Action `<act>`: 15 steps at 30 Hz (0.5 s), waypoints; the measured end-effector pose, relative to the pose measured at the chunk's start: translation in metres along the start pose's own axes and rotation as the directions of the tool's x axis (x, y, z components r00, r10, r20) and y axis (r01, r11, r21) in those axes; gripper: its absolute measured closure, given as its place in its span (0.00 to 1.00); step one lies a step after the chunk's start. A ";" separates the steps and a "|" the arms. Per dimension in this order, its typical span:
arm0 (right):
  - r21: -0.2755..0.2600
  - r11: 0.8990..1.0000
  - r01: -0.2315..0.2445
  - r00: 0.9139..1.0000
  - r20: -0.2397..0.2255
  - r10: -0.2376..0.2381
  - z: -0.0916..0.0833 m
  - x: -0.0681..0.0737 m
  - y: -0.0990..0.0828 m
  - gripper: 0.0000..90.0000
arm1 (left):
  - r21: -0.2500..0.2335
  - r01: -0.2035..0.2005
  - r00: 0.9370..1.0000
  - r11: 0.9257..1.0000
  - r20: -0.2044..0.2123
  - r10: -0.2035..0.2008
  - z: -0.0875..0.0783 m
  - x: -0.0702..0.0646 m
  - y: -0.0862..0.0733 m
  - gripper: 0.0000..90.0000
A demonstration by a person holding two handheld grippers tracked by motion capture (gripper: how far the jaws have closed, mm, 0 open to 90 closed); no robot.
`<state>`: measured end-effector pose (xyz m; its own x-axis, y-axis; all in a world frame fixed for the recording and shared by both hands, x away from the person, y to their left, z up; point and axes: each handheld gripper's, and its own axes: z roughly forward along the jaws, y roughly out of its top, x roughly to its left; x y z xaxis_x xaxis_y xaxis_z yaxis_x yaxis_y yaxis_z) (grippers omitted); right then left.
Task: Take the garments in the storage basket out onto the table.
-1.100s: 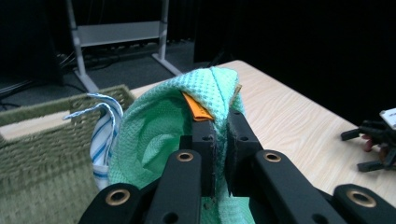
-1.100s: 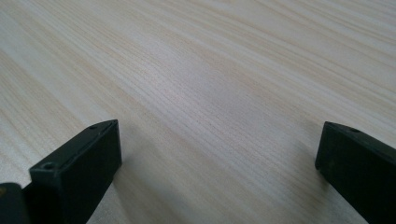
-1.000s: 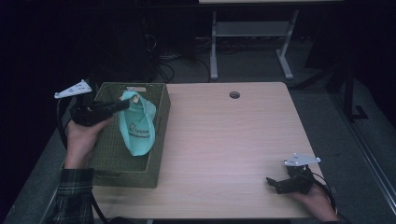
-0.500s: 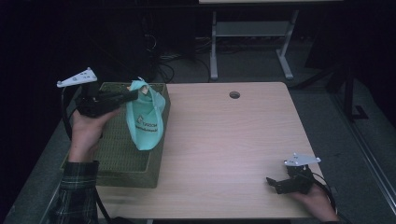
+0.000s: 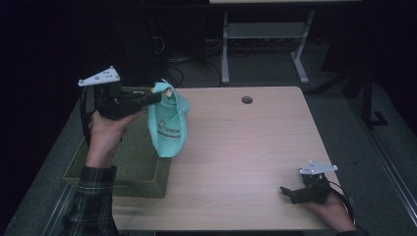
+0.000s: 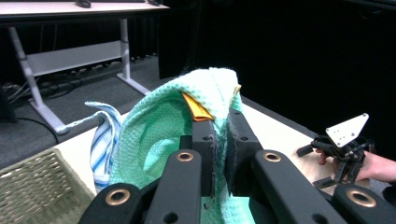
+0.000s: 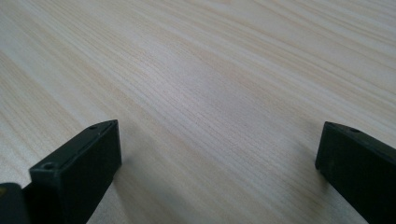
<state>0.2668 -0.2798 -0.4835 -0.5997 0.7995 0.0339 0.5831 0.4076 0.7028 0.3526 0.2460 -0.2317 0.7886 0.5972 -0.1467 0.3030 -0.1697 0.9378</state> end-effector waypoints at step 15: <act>0.004 1.000 -0.002 1.000 0.001 0.002 0.000 0.001 0.000 0.00 | 0.010 -0.026 0.998 1.000 0.060 0.025 0.032 -0.023 0.000 0.93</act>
<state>0.2665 -0.2791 -0.4834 -0.5981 0.8007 0.0340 0.5862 0.4081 0.6999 0.3518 0.2068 -0.2385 0.8266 0.5447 -0.1417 0.2881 -0.1933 0.9379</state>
